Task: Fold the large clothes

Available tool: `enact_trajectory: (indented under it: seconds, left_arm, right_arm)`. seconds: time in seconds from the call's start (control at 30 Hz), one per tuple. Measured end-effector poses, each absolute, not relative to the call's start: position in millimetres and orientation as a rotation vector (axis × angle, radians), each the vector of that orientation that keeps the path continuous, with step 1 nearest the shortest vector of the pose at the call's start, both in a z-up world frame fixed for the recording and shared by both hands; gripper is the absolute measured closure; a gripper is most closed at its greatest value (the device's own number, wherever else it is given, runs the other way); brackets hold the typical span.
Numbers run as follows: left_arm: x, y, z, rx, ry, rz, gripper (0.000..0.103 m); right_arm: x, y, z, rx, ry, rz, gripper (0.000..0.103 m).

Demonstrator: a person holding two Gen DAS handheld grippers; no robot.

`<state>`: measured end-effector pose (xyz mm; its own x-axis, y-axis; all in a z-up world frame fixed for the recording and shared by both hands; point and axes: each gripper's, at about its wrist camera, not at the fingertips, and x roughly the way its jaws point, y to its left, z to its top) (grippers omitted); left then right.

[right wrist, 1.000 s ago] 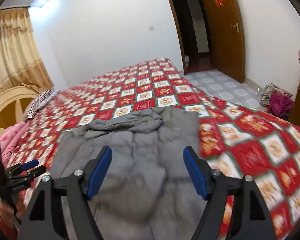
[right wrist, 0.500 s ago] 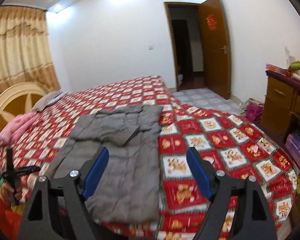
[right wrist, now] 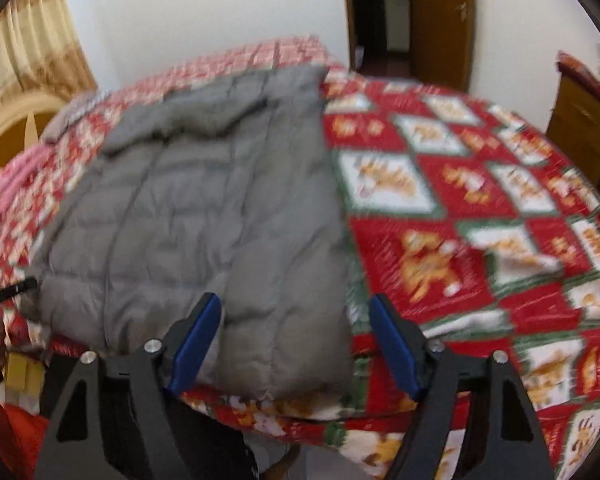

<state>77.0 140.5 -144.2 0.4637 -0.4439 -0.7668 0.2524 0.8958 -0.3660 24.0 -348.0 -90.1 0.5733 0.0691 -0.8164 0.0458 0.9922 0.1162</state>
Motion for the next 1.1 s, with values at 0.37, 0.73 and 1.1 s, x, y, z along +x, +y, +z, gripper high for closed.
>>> enact_trajectory:
  seconds: [0.37,0.73,1.1]
  left_arm:
    - [71,136,-151,-0.202,1.003,-0.471,0.072]
    - [22,167,-57,-0.342,0.678,-0.730,0.088]
    - [-32,229,38,-0.548,0.303,-0.878,0.087]
  right_arm:
    - [25,-332,-90,0.018,0.971,0.032,0.068]
    - [-6,-332,-35,0.301,0.818,0.233,0.088]
    - [-69,-365,73,0.513,0.486,0.371,0.088]
